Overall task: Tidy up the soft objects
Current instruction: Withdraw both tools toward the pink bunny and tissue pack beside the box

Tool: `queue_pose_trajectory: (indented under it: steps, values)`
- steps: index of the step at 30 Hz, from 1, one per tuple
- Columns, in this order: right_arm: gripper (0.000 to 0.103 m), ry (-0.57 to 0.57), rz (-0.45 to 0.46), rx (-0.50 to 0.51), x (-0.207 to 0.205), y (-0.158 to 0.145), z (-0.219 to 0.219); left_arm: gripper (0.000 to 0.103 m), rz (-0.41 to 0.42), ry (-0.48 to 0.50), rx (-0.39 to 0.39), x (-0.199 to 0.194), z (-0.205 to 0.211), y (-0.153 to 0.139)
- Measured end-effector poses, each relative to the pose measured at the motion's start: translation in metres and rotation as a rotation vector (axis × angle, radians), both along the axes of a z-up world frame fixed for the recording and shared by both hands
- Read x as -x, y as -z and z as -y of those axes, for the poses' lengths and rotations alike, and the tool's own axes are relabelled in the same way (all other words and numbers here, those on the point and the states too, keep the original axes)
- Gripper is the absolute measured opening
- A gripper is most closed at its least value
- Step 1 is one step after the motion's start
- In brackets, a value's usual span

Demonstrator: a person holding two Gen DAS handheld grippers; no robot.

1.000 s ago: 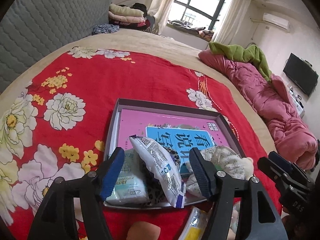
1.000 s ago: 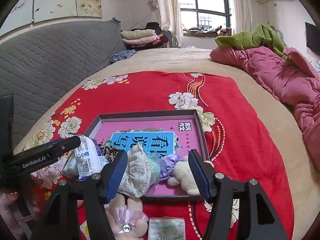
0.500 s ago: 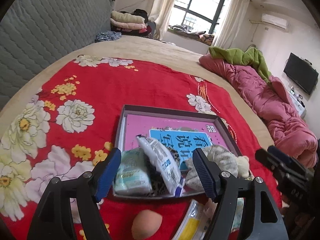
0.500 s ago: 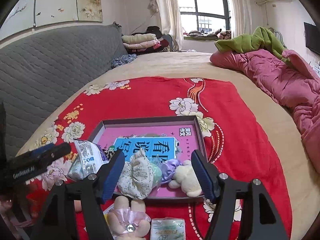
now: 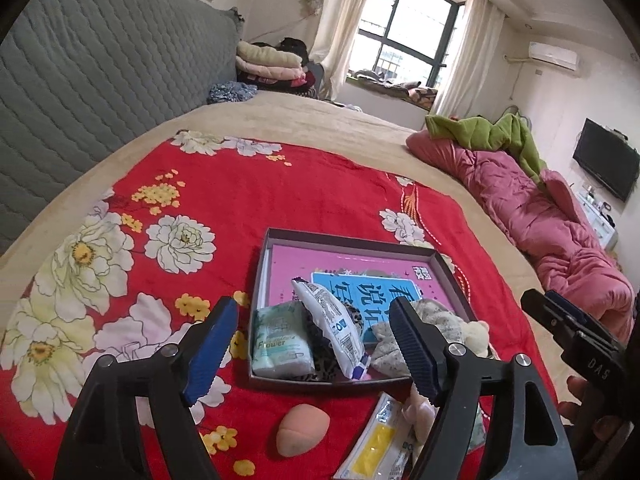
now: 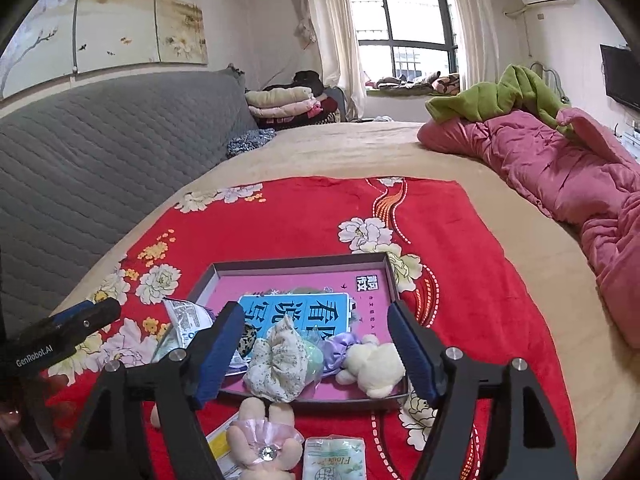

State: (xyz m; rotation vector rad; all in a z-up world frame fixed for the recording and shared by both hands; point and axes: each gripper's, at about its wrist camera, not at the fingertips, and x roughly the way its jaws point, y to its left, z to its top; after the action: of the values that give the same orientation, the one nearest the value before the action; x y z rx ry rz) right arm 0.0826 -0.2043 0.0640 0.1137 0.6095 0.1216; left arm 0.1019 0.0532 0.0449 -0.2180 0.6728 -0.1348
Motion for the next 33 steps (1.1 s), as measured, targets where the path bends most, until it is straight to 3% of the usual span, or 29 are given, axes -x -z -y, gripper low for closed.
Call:
queue_pose_trajectory:
  steps: [15,33]
  values:
    - [0.074,0.002,0.035,0.01,0.018,-0.016,0.0,0.079,-0.01,0.005,-0.054,0.03,0.015,-0.013]
    - [0.074,0.013,0.052,0.009,0.048,-0.025,0.025,0.079,-0.017,0.042,-0.051,0.061,0.021,-0.022]
